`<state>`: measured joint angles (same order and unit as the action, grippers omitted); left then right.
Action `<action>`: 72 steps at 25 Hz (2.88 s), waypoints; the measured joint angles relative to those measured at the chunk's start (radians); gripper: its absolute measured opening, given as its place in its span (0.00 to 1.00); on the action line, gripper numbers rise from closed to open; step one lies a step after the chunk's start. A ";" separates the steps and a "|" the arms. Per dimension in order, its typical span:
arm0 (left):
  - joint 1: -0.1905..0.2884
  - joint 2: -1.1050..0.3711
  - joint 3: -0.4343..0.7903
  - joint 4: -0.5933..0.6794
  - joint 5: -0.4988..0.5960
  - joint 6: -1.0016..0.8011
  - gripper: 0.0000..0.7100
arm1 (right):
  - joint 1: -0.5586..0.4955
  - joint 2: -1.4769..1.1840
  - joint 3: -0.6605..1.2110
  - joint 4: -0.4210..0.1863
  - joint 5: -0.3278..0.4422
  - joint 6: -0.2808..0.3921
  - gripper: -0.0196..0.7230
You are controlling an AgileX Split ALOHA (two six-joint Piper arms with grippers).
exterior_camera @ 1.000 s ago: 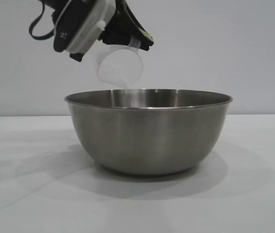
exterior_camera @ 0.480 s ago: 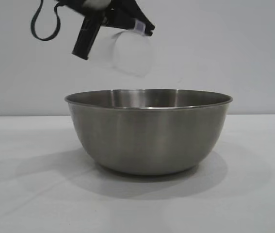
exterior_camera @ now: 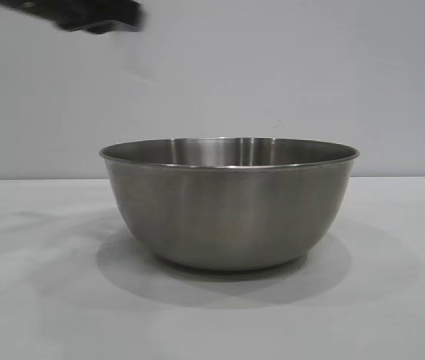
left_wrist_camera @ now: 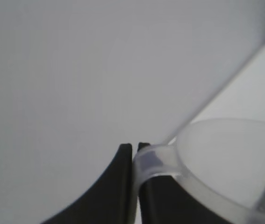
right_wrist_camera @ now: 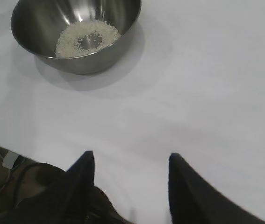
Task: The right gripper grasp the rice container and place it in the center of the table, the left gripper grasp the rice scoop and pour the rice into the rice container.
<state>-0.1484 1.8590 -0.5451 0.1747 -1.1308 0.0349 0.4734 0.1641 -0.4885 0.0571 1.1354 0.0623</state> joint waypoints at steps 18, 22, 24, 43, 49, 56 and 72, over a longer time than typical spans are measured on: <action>0.002 0.187 0.093 -0.014 -0.006 0.004 0.23 | 0.000 0.000 0.000 0.000 0.000 0.000 0.42; 0.002 0.172 0.168 -0.026 -0.006 0.004 0.27 | 0.002 0.000 0.000 0.000 0.000 0.000 0.42; 0.002 0.142 0.204 -0.051 -0.006 0.004 0.27 | 0.002 0.000 0.000 0.000 0.000 0.000 0.42; 0.232 -0.203 0.253 0.097 -0.006 -0.063 0.27 | 0.002 0.000 0.000 0.000 0.000 0.000 0.42; 0.232 -0.609 0.255 0.166 0.290 -0.083 0.31 | 0.002 0.000 0.000 0.000 0.000 0.000 0.42; 0.232 -1.161 0.260 0.298 0.876 -0.302 0.31 | 0.002 0.000 0.000 0.000 0.000 0.000 0.42; 0.113 -1.787 -0.009 -0.151 1.979 0.029 0.31 | 0.002 0.000 0.000 0.000 0.000 0.000 0.42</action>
<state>-0.0359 0.0719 -0.5544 0.0240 0.8485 0.0635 0.4750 0.1641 -0.4885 0.0571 1.1354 0.0623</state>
